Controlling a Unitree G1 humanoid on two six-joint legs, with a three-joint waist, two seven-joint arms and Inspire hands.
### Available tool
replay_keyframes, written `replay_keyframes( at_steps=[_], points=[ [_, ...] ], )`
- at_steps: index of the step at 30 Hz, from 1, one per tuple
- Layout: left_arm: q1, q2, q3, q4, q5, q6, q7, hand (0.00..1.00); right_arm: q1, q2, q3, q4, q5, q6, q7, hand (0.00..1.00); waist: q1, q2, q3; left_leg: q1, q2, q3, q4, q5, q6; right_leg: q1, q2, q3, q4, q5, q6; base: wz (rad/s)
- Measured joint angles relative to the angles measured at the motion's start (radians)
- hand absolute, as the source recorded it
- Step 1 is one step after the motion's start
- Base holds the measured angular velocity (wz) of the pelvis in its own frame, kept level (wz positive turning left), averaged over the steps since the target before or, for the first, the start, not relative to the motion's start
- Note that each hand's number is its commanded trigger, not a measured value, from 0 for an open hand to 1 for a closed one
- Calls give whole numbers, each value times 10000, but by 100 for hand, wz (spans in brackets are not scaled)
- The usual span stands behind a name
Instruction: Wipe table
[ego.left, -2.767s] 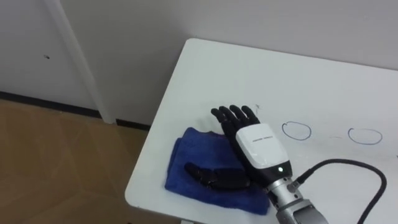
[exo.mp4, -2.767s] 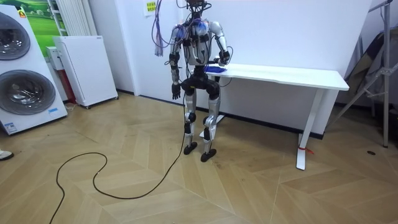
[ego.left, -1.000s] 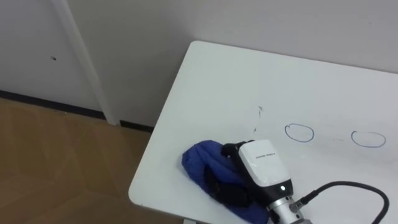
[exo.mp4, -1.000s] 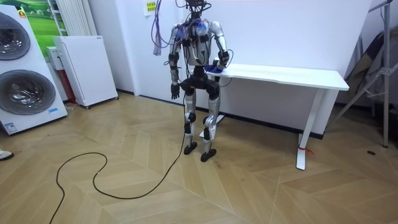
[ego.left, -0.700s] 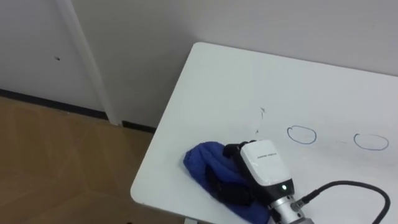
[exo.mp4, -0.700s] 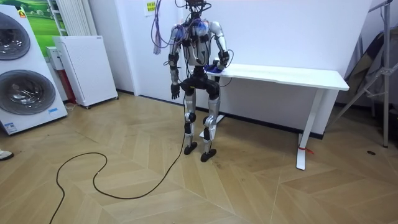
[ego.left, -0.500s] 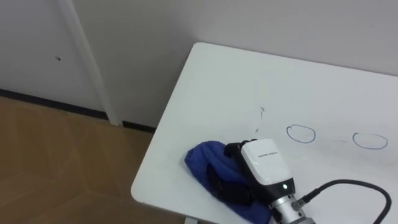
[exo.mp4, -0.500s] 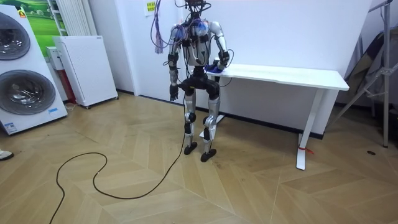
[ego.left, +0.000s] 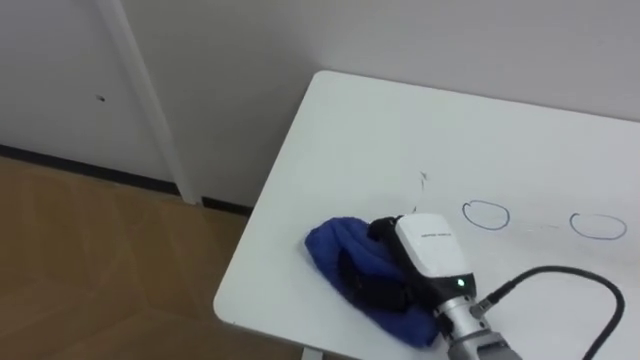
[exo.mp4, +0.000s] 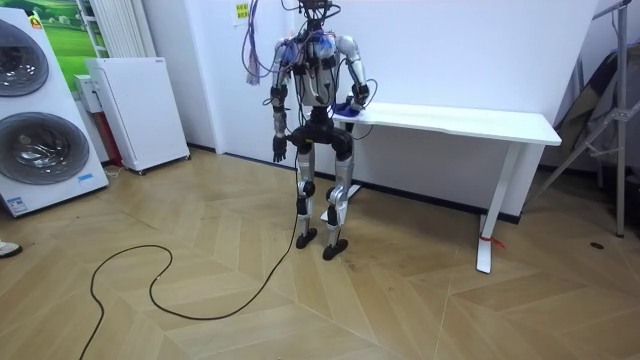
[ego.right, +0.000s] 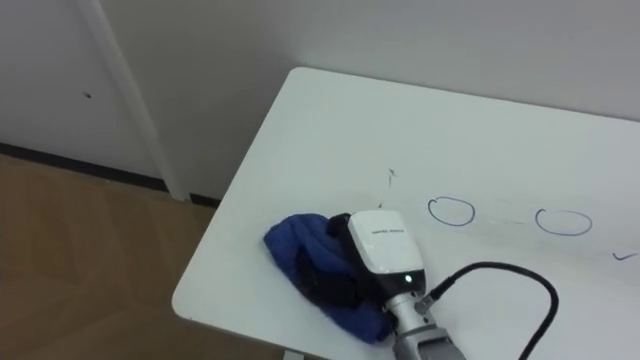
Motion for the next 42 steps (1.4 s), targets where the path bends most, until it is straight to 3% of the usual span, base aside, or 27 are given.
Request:
replay_keyframes(
  at_steps=[4, 5, 6, 9, 12, 16, 18, 19, 21, 24, 27, 31, 34, 38, 40, 42],
  points=[
    [-298, 8, -4, 108, -550, 124, -58, 0, -1821, 15, -598, 2240, 1185, 254, 98, 100, -50, 25, 47, -166, -35, -183, 176, 0, 5, -51, -27, -87, 92, 0, 1, 14],
    [-374, 19, 17, 107, -557, 185, -120, 0, -2381, -15, -999, 2990, 1427, 385, 100, 100, -50, -28, 16, -335, -51, -208, 278, -3, 11, -165, -47, -163, 123, 0, 1, 21],
    [-465, 29, 53, 106, -558, 194, -198, 0, -2887, -131, -1502, 3786, 1807, 446, 84, 100, -50, -37, 48, -492, -74, -262, 350, 20, 33, -265, -70, -290, 153, 1, 1, 24],
    [-428, 116, 52, 126, -551, 263, -234, 0, -3361, -487, -2443, 4801, 2754, 832, -112, 100, -7, -103, 29, -679, -117, -374, 388, 66, 53, -477, -107, -310, 252, -1, 5, 15],
    [-324, 321, 155, 208, -555, 336, -341, 0, -3347, -821, -3318, 5553, 3110, 743, -271, 100, -186, -217, 28, -674, -149, -390, 511, 70, 59, -446, -130, -317, 254, -1, 5, 12],
    [-275, 723, 507, 407, -555, 288, -424, 0, -2814, -1433, -3939, 6309, 3270, 603, -362, 100, -361, -386, 43, -222, -157, -273, 342, 76, 70, 6, -147, -269, 186, -1, 6, 12],
    [-121, 970, 654, 639, -562, 206, -418, 0, -2154, -1573, -4375, 6457, 3265, 537, -459, 100, -597, -456, 12, 192, -115, 177, 165, 75, 71, 361, -158, -167, 53, -4, 14, 6],
    [-90, 979, 731, 705, -572, 171, -418, 0, -1997, -1586, -4526, 6445, 3253, 477, -469, 100, -611, -514, -39, 245, -110, 200, 148, 75, 71, 380, -158, -107, 67, -5, 15, -19],
    [64, 980, 1002, 715, -593, 101, -459, 0, -1729, -1615, -4880, 6419, 3243, 363, -460, 100, -808, -480, -15, 340, -93, 287, 105, 71, 78, 474, -149, -33, 70, -8, 20, -18],
    [279, 984, 1798, 621, -535, -162, -476, 0, -975, -1874, -5608, 6527, 3169, 206, -454, 100, -1036, -466, -60, 523, -50, 440, 91, 40, 119, 599, -143, -29, 84, -15, 35, -9],
    [483, 1034, 2089, 536, -555, -231, -468, 0, -322, -2120, -5976, 6409, 2939, 206, -639, 100, -1188, -432, -86, 547, -19, 545, 84, 1, 138, 617, -148, -23, 89, -46, 93, -15],
    [624, 1027, 2175, 543, -544, -245, -477, 0, 311, -2164, -6227, 6100, 2468, 264, -752, 100, -1343, -337, -125, 696, 23, 547, 265, -17, 112, 826, -105, 9, 106, -41, 83, -6],
    [620, 999, 2170, 553, -558, -303, -486, 0, 483, -2161, -6323, 5958, 2027, 285, -782, 100, -1281, -302, -134, 900, 41, 646, 254, -11, 99, 916, -158, 156, 138, -84, 51, -12],
    [559, 964, 1914, 553, -561, -302, -479, 0, 479, -2111, -5757, 5217, 1198, 911, -755, 100, -1015, -166, -94, 969, 88, 798, 240, 48, 71, 835, -157, 307, 297, -137, 54, -14],
    [546, 914, 1755, 573, -553, -300, -479, 0, 475, -1882, -5450, 4604, 803, 1056, -636, 100, -834, -138, -71, 952, 165, 936, 182, 78, 40, 746, -117, 365, 289, -92, 25, -23],
    [326, 841, 1367, 764, -561, -295, -463, 0, 453, -1408, -4620, 3491, -20, 1357, -488, 100, -524, -82, -57, 860, 229, 994, 131, 118, -23, 577, 25, 532, 301, -11, -111, -21]
  ],
)
